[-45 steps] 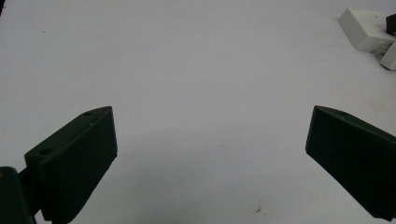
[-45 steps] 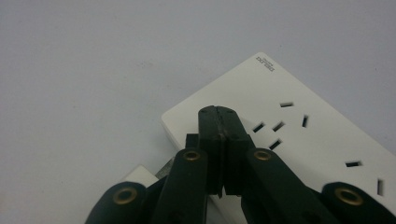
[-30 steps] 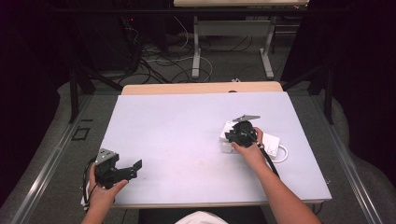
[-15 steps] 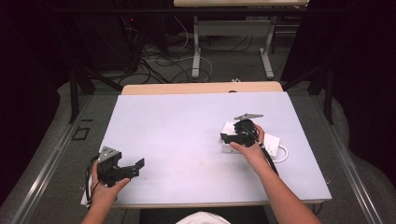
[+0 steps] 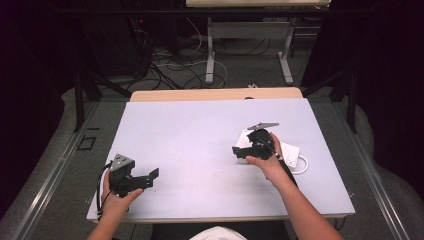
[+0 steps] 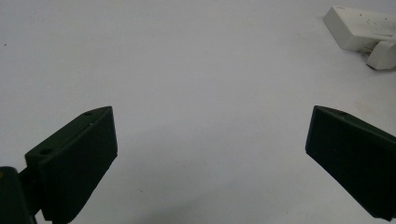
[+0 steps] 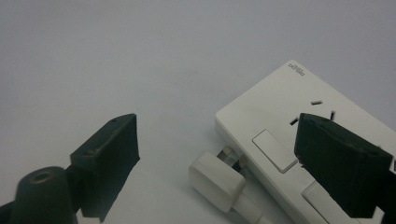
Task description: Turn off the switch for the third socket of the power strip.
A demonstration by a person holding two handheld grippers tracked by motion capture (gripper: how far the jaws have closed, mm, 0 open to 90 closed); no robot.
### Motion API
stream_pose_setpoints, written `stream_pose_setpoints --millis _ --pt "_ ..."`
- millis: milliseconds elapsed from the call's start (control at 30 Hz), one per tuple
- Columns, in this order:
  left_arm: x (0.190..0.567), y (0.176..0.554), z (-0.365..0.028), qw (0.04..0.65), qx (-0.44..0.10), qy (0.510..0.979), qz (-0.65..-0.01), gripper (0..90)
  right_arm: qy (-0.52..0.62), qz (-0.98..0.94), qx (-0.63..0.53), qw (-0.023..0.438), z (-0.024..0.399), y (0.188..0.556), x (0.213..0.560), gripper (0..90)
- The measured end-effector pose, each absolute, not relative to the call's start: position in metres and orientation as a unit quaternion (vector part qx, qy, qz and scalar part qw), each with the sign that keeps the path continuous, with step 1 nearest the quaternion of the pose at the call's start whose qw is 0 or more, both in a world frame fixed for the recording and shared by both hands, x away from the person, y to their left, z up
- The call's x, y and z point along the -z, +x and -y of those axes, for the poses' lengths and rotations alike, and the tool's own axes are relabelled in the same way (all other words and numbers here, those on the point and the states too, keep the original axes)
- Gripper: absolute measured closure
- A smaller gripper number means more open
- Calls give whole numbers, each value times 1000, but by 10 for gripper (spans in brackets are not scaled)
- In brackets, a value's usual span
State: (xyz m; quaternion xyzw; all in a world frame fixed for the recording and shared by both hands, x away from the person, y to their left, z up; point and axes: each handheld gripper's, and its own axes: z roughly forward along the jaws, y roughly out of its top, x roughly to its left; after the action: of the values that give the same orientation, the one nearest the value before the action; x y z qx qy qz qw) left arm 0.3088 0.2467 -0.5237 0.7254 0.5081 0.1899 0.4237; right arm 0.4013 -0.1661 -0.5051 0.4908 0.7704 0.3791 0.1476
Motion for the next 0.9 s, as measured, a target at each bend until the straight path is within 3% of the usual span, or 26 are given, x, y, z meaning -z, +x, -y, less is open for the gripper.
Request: stream_pose_setpoints --millis 200,900 --pt "524 309 -247 423 -190 726 -508 20 481 -780 -376 138 163 399 505 0" --pt "525 309 -245 421 -190 726 -509 20 472 -784 -375 151 193 372 494 0"
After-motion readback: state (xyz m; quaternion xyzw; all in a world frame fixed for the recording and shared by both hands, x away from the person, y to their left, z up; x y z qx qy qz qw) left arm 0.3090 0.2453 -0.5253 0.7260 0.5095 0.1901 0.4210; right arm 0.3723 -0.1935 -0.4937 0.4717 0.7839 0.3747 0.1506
